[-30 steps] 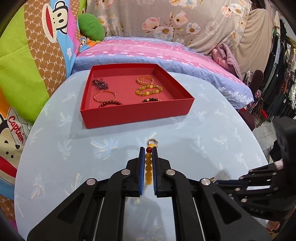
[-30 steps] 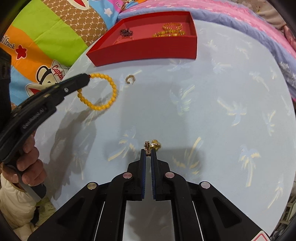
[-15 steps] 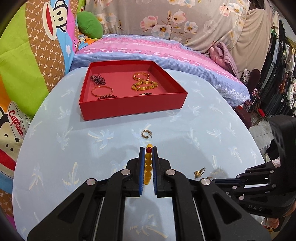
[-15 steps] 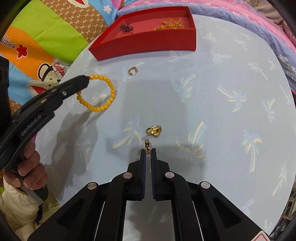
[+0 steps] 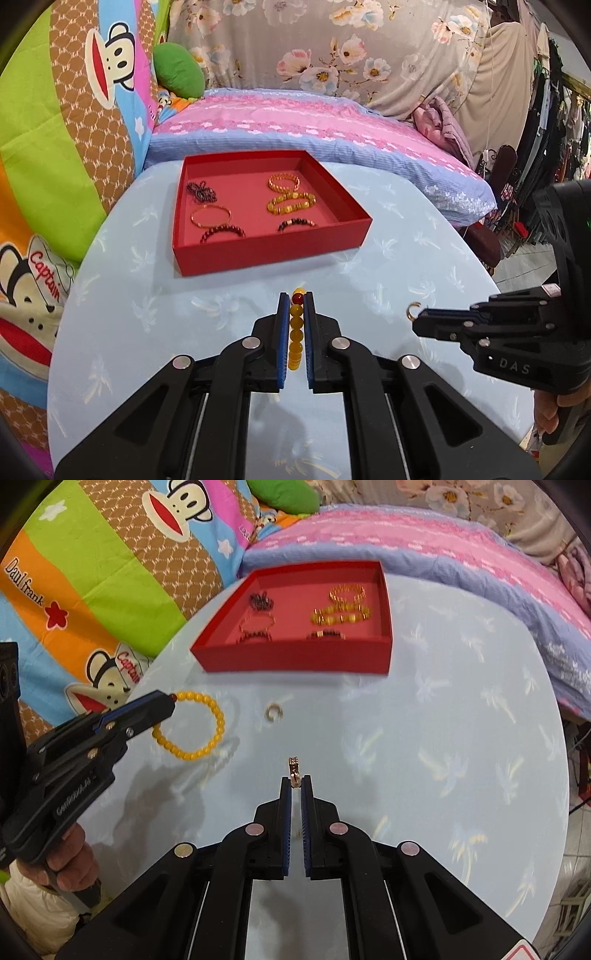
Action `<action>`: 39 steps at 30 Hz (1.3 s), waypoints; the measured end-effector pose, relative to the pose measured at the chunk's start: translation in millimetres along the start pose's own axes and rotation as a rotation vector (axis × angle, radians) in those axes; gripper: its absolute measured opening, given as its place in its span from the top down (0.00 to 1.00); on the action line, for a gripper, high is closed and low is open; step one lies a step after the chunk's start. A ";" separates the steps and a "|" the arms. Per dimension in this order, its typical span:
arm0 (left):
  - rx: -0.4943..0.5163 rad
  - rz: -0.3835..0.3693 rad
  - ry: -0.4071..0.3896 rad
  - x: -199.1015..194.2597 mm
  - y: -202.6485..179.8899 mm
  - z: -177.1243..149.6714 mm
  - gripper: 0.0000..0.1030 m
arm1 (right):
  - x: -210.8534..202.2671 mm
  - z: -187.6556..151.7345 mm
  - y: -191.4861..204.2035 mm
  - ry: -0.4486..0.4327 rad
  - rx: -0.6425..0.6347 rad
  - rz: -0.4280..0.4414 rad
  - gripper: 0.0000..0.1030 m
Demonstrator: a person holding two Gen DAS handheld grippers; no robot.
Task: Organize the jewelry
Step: 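Carry the beaded bracelet and gold charm toward the red tray with both grippers, then lower both held items into the tray and open both grippers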
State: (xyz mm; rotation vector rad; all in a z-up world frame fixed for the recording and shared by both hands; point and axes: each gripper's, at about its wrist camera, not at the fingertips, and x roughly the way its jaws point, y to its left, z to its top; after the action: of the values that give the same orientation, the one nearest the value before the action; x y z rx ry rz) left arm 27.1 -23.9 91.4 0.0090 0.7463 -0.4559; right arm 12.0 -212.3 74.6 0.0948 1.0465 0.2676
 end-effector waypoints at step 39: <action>-0.074 0.021 0.077 184.2 92.5 143.8 0.93 | 158.9 229.0 -28.8 -0.051 -0.001 -0.046 0.90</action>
State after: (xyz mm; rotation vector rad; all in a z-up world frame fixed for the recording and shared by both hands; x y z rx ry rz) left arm 276.4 -37.6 62.6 -0.0348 0.8373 -0.4093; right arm 289.9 -186.9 49.5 0.0765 0.9968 0.2226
